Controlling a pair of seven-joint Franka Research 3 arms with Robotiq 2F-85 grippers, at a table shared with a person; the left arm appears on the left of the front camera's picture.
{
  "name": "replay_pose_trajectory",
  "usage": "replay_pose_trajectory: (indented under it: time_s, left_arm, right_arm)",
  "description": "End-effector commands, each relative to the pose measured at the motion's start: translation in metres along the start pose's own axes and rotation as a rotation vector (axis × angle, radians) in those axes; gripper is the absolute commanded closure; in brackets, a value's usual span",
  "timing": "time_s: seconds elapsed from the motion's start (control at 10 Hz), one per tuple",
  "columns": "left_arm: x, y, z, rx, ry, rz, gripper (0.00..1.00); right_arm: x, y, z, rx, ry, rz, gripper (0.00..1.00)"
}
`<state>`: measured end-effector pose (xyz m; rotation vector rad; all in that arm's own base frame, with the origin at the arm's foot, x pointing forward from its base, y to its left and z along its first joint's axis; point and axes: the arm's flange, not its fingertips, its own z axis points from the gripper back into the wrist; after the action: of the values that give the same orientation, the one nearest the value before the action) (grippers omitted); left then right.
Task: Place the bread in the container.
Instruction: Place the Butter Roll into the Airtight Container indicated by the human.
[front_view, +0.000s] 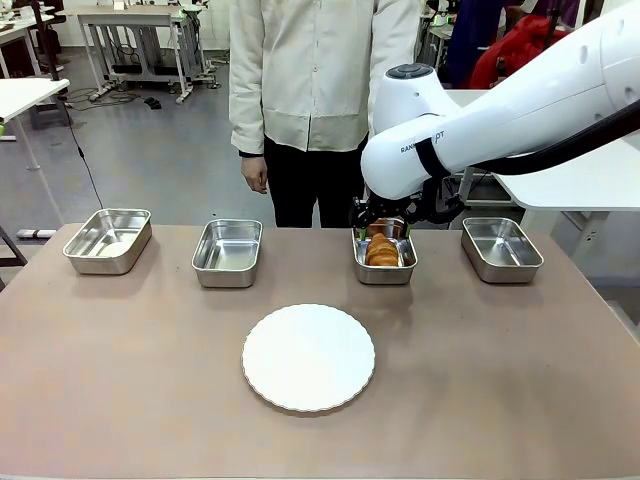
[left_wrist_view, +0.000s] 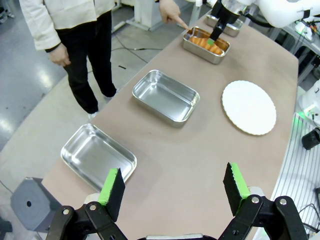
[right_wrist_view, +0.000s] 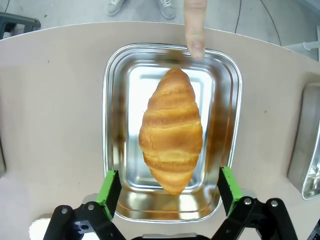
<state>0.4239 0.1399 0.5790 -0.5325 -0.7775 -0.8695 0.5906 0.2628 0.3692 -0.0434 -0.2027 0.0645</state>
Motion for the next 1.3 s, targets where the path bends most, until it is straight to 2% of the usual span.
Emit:
replay_pose_trajectory:
  time_s: [0.0, 0.1, 0.2, 0.7, 0.9, 1.0, 1.2]
  left_arm:
    - [0.001, -0.001, 0.001, -0.006, -0.01, -0.005, 0.0]
    - [0.001, -0.001, 0.001, -0.006, -0.01, -0.005, 0.0]
    - [0.001, -0.001, 0.001, -0.006, -0.01, -0.005, 0.0]
    - [0.001, -0.001, 0.001, -0.006, -0.01, -0.005, 0.0]
    - [0.001, -0.001, 0.001, -0.006, -0.01, -0.005, 0.0]
    - [0.001, -0.001, 0.001, -0.006, -0.01, -0.005, 0.0]
    - [0.001, -0.001, 0.001, -0.006, -0.01, -0.005, 0.0]
  right_arm:
    - [0.001, -0.001, 0.0, 0.006, -0.014, 0.009, 0.0]
    - [0.0, 0.0, 0.0, 0.0, 0.0, 0.0, 0.0]
    - [-0.018, -0.004, 0.025, -0.022, -0.063, 0.018, 0.0]
    - [-0.139, -0.044, 0.109, 0.041, -0.272, 0.1, 0.0]
    - [-0.192, -0.056, 0.13, 0.099, -0.309, 0.126, 0.0]
    - [-0.212, -0.06, 0.127, 0.127, -0.291, 0.13, 0.0]
    - [-0.221, -0.068, 0.118, 0.167, -0.257, 0.138, 0.0]
